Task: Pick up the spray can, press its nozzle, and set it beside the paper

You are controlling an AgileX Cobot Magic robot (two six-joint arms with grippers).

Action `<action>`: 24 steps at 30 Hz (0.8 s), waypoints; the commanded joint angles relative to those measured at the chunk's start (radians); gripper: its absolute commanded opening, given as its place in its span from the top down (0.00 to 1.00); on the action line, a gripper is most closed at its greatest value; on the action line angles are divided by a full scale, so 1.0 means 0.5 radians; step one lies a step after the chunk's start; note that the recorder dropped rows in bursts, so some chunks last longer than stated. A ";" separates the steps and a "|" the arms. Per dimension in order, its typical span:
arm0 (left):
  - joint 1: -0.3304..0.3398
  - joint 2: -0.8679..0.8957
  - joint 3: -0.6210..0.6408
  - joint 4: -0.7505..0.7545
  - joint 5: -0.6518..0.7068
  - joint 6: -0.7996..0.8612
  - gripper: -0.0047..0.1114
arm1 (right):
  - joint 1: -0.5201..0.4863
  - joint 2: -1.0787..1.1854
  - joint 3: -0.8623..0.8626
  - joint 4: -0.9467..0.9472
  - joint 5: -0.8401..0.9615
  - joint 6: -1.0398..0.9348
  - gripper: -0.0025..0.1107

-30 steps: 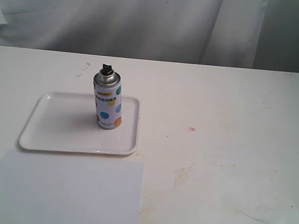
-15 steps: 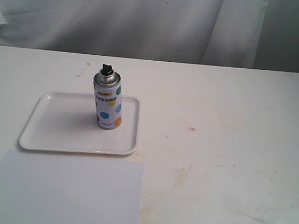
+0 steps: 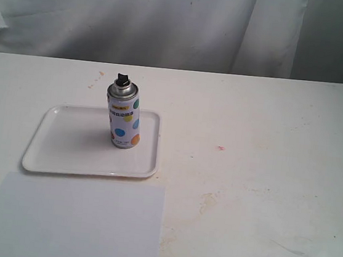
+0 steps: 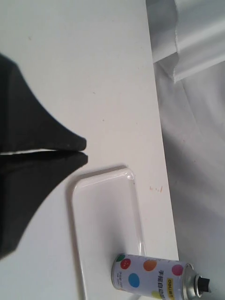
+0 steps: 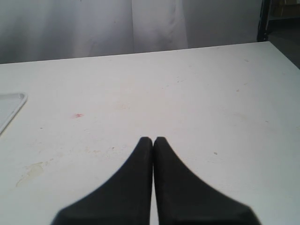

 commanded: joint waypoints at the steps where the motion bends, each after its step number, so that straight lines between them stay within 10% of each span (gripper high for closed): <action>1: 0.001 -0.009 0.030 0.012 -0.053 -0.034 0.96 | -0.010 -0.013 0.007 -0.014 -0.001 -0.017 0.98; 24: -0.006 -0.009 0.030 0.050 -0.046 -0.229 0.96 | -0.010 -0.013 0.007 -0.014 -0.001 -0.017 0.98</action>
